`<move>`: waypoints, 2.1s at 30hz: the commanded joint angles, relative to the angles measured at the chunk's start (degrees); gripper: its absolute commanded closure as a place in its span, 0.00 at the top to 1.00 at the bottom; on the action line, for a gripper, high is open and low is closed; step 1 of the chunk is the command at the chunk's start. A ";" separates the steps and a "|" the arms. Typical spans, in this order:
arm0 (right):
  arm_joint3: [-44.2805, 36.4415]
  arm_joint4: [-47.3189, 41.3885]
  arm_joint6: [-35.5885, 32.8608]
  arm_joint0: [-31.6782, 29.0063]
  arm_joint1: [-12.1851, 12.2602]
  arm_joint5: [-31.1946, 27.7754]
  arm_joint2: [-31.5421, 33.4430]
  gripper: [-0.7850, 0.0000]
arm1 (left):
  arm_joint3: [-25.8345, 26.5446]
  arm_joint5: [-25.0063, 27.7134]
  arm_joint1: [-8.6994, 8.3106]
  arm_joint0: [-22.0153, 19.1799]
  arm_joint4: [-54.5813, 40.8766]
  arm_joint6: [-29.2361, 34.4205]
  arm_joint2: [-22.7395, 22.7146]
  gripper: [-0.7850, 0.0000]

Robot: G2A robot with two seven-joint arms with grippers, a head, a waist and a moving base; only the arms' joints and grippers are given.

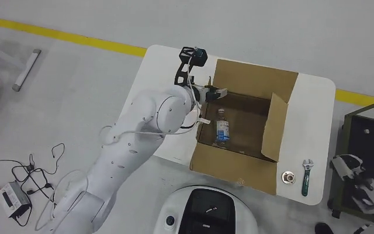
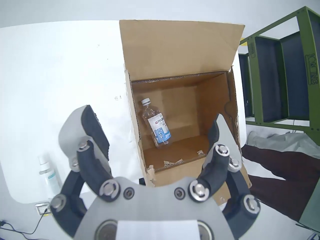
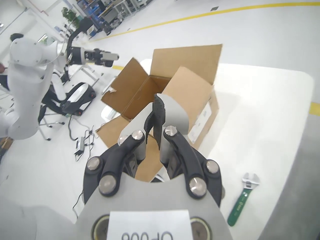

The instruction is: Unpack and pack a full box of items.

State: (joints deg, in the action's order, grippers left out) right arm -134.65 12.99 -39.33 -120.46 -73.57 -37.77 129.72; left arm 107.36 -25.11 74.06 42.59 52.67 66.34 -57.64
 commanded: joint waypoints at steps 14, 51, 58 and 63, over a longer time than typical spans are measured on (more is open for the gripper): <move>0.04 7.66 0.80 0.99 0.17 -3.31 -2.57 1.00 | -0.03 0.05 0.01 -0.04 -0.04 0.00 0.05 1.00; 13.23 72.91 28.84 12.20 -1.39 22.83 -36.33 0.00 | -0.03 0.05 0.01 -0.04 -0.04 0.00 0.05 1.00; 12.04 56.67 31.07 9.51 -2.05 27.74 -35.20 0.00 | -0.03 0.05 0.01 -0.04 -0.04 0.00 0.05 1.00; 12.09 41.16 30.79 8.30 -2.47 29.13 -33.94 0.00 | -0.03 0.05 0.01 -0.04 -0.04 0.00 0.05 1.00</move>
State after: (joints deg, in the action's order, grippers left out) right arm -122.58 58.16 -8.26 -112.05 -76.00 -8.81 95.42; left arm 107.33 -25.06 74.06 42.54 52.63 66.34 -57.59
